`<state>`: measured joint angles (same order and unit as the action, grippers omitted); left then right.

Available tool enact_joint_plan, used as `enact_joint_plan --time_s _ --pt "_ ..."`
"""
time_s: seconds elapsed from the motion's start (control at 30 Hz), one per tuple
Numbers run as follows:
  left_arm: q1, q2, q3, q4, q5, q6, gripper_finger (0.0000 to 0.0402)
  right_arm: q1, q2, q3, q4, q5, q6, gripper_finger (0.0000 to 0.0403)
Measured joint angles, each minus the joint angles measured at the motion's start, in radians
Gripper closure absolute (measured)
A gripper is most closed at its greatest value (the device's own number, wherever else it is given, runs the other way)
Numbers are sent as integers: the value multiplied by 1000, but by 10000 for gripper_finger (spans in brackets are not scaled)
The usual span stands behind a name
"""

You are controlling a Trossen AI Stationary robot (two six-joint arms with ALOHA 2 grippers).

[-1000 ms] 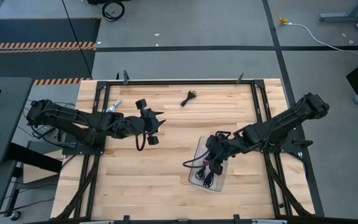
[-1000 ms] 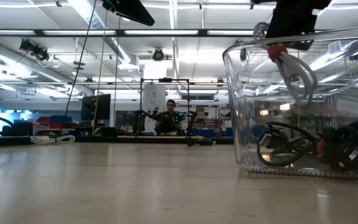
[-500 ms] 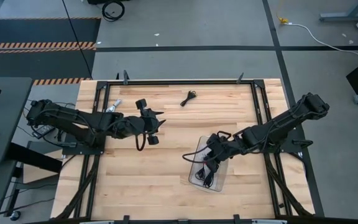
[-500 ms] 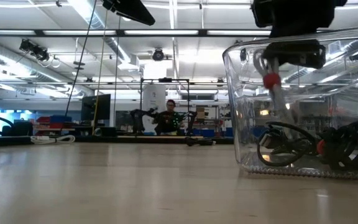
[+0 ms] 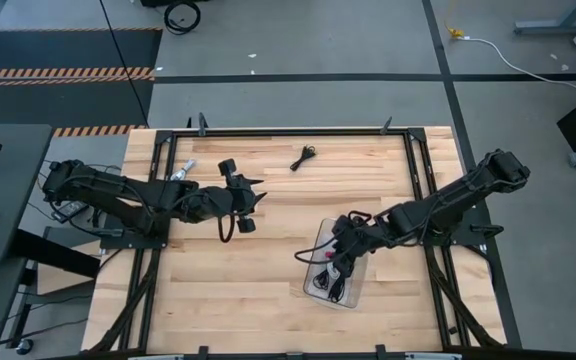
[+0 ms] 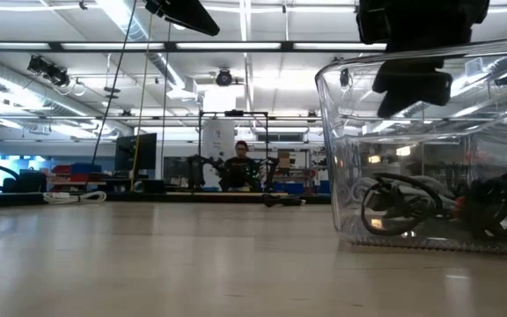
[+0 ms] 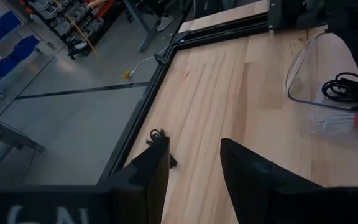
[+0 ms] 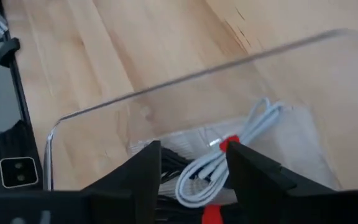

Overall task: Pick and place USB-C Cables
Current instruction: Put the black USB charger cable into the transparent bin

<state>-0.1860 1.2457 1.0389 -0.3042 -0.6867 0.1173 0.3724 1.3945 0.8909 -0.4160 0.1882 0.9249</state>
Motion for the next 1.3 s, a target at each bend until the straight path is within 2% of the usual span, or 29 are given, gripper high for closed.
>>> enact_joint_plan --time_s 0.1,0.33,0.47,0.6,0.7,0.8,0.93,1.07,1.17,1.3 --pt "0 0 0 0 0 8 251 -24 0 2 37 -32 -27 215" --pt "5 0 0 0 1 27 251 -70 0 96 44 -206 -95 225" --pt "37 21 0 1 11 25 254 -87 -1 174 35 -228 -202 227" --pt "77 55 0 -24 11 19 257 -114 -1 251 -38 -152 -398 230" --pt "108 74 -1 -81 -4 22 257 -136 -2 282 -99 -17 -539 232" --pt "138 74 -1 -176 -65 -19 258 -153 -2 286 -153 102 -586 232" --pt "177 74 -1 -280 -119 -88 258 -178 -1 286 -226 126 -595 232" --pt "208 74 -1 -335 -124 -137 258 -218 -1 286 -233 146 -648 232" --pt "226 70 -32 -307 -126 -144 258 -266 6 286 -204 179 -713 232" --pt "270 59 -125 -200 -126 -89 259 -349 28 286 -179 164 -818 232"
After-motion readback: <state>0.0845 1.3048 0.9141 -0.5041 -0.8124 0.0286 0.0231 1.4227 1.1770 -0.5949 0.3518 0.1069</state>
